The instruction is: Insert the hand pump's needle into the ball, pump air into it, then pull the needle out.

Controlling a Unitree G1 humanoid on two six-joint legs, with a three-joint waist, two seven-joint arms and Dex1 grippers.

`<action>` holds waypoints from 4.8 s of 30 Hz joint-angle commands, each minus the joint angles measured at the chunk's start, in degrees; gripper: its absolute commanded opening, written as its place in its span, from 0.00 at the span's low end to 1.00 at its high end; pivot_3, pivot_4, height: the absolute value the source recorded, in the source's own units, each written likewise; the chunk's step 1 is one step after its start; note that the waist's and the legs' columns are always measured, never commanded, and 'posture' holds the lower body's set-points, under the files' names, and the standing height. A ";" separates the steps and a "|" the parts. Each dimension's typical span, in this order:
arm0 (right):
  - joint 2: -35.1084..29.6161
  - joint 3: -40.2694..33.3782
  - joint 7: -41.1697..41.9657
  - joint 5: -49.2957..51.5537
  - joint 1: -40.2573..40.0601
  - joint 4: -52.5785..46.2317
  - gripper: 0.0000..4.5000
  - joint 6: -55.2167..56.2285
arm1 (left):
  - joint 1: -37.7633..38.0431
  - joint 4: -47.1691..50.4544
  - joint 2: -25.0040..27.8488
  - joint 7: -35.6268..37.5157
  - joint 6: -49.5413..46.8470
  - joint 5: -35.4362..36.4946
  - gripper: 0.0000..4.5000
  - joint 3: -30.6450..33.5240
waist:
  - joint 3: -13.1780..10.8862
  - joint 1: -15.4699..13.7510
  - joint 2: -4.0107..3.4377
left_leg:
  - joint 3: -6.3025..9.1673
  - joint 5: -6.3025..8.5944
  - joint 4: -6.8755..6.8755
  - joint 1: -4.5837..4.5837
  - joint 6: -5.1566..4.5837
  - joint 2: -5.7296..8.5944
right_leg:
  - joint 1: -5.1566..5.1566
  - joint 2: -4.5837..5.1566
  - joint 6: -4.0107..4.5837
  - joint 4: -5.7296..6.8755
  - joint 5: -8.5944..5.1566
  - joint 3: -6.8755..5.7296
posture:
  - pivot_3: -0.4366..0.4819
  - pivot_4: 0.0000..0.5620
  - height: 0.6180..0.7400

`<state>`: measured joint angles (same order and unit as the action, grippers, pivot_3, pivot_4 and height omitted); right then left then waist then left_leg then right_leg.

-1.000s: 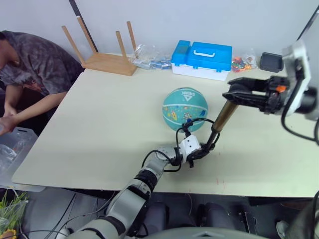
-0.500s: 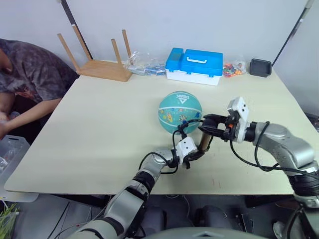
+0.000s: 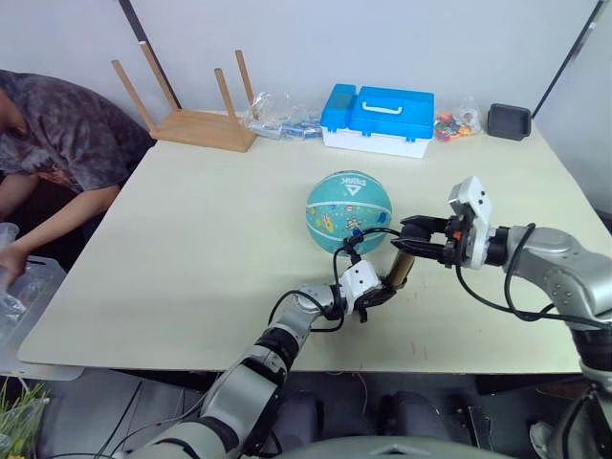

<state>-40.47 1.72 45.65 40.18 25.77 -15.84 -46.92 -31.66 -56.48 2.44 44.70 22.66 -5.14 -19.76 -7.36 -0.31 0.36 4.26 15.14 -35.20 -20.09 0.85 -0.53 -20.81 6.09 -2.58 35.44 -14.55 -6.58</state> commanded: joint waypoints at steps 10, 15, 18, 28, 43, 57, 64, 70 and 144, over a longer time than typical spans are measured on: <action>-9.88 -20.21 -9.84 25.52 20.24 -5.60 0.46 -19.41 | 4.55 -9.40 3.12 -0.50 -5.90 -4.22 0.21 -1.67 | -0.66 -0.60 -0.12 | 0.15 -0.12 -0.43 -1.09 -0.19 0.13 | -0.74 -0.03 -0.02 0.11 0.06 -0.37 | 0.48 0.27 1.00; -10.51 -15.68 -8.37 21.63 14.79 -7.47 0.46 -17.09 | 5.00 -9.67 3.21 -0.76 -5.49 -4.44 0.21 -1.85 | -0.67 -0.56 -0.04 | 0.16 -0.12 -0.53 -1.17 -0.20 0.13 | -0.75 -0.03 -0.05 0.11 0.08 -0.39 | 0.48 0.27 1.00; -7.97 -10.40 -7.10 15.28 8.41 -5.96 0.46 -12.34 | 5.38 -9.39 3.37 -0.79 -5.24 -4.46 0.21 -1.99 | -0.33 -0.52 0.35 | 0.18 -0.12 -0.52 -1.11 -0.20 0.12 | -0.70 -0.05 -0.06 0.11 0.08 -0.41 | 0.48 0.27 1.00; 1.89 5.99 -3.73 -1.28 -5.88 3.26 0.46 1.82 | 6.27 -7.81 4.62 -0.56 -4.98 -3.73 0.21 -1.61 | 0.43 0.91 0.48 | 0.07 0.12 -0.22 -0.40 0.05 -0.20 | -0.05 0.02 0.17 0.08 -0.07 -0.51 | 0.48 0.27 1.00; 5.22 8.57 0.44 -10.34 -6.67 7.66 0.46 9.17 | 6.33 -5.55 5.12 -0.19 -5.93 -3.10 0.21 -0.77 | 0.87 1.17 0.71 | 0.03 0.25 0.14 0.35 0.18 -0.81 | 0.24 0.08 0.31 0.06 -0.16 -0.59 | 0.48 0.27 1.00; -5.84 -18.15 -9.33 20.62 19.18 -5.48 0.46 -17.07 | 6.41 -4.04 4.43 0.56 -7.21 -2.87 0.21 -0.91 | -1.11 -0.54 -0.04 | -0.25 0.03 -0.26 -0.82 -0.16 -0.25 | -0.90 -0.01 0.03 0.13 0.25 -0.70 | 0.48 0.27 1.00; -7.21 -16.52 -10.52 23.45 18.16 -6.03 0.46 -19.18 | 6.29 -5.00 3.92 -0.06 -6.86 -3.26 0.21 -1.19 | -1.28 -0.51 0.22 | -0.22 0.05 -0.36 -0.91 -0.15 -0.20 | -0.90 0.06 0.03 0.12 0.25 -0.70 | 0.48 0.27 1.00; -3.69 -6.79 -7.02 13.05 7.07 -3.69 0.46 -11.02 | 6.71 -5.09 4.28 -0.41 -6.46 -3.22 0.21 -1.28 | -1.00 -0.40 0.30 | -0.35 0.05 -0.35 -0.76 -0.16 -0.20 | -0.82 0.08 0.02 0.11 0.24 -0.61 | 0.48 0.27 1.00; 6.48 12.86 1.11 -15.25 -5.71 13.76 0.46 11.10 | 7.53 4.48 6.01 0.67 -9.78 0.14 0.21 1.73 | 0.75 1.44 0.94 | -0.68 0.40 0.04 0.37 0.01 -0.77 | 0.07 -0.10 0.39 0.04 0.10 -0.12 | 0.48 0.27 1.00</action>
<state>-33.05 8.93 48.53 31.95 23.30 -7.93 -31.80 -27.60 -49.40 5.59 44.58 17.34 -4.24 -18.45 -6.62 1.13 1.30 3.58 15.55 -35.16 -19.74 0.86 -1.30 -20.77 5.94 -2.26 35.48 -14.41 -6.70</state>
